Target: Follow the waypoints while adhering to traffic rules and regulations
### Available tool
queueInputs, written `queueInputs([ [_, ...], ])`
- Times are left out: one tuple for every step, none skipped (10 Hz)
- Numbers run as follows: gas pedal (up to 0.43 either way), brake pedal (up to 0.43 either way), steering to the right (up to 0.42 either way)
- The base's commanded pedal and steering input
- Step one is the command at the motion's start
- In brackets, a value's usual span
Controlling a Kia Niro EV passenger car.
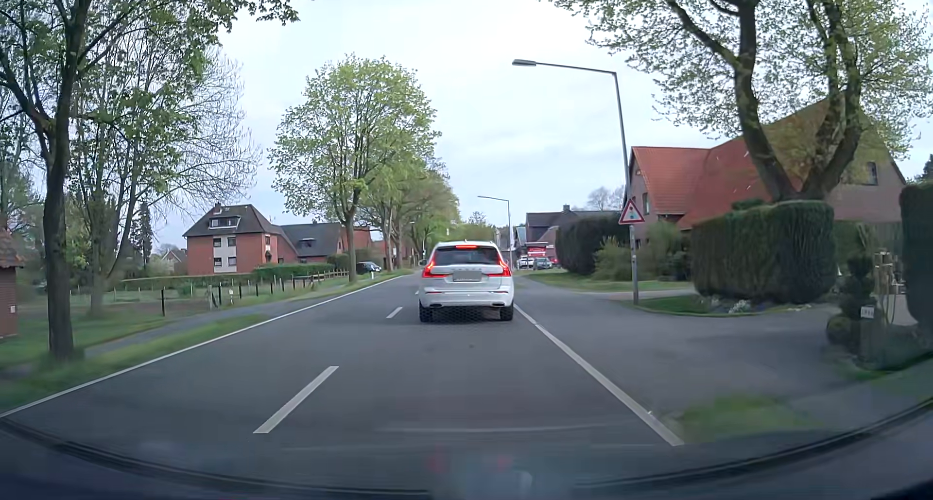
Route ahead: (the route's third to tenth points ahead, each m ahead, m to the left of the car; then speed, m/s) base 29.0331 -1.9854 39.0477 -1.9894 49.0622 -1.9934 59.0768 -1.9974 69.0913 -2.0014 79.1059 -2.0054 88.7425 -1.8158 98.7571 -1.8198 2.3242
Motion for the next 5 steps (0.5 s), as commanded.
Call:
queueInputs([
  [0.000,0.073,-0.008],
  [0.000,0.073,-0.009],
  [0.000,0.073,-0.010],
  [0.000,0.073,-0.010],
  [0.000,0.073,-0.011],
])
